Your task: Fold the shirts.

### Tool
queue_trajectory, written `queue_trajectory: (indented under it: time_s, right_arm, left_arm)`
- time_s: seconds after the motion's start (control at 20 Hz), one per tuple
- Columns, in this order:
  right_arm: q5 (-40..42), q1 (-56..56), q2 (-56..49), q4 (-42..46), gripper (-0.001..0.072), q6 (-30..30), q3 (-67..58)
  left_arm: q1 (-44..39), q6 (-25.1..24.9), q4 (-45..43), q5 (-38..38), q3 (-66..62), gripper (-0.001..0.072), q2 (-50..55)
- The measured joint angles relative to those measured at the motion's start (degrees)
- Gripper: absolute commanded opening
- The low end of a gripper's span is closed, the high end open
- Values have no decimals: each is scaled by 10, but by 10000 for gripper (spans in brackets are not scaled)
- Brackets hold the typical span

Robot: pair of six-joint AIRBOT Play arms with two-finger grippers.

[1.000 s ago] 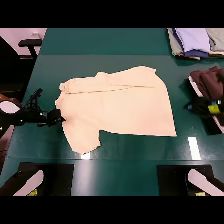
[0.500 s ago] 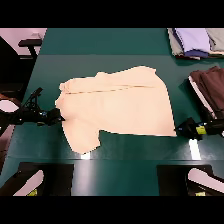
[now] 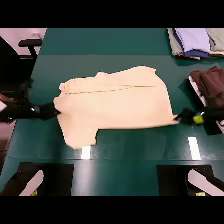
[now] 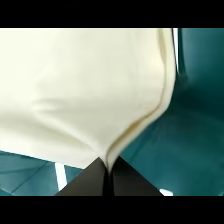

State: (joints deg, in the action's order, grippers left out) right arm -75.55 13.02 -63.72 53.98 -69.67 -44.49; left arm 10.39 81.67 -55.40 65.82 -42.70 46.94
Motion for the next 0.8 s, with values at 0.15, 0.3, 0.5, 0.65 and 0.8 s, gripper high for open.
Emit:
queue_trajectory:
  time_s: [0.15,0.3,0.5,0.65,0.8]
  right_arm:
    - [-2,-11,62,-2,17,0,-132]
    - [5,-15,108,-3,17,-2,-298]
    - [11,-5,142,0,16,-23,-502]
    - [-17,30,144,-1,15,-50,-637]
    - [-61,74,129,-3,15,-77,-741]
  left_arm:
    - [0,6,0,11,-121,23,-50]
    - [0,8,0,13,-294,23,-75]
    - [0,25,-13,-4,-532,22,-86]
    - [0,47,-37,-19,-671,22,-88]
    - [0,61,-68,-28,-754,22,-88]
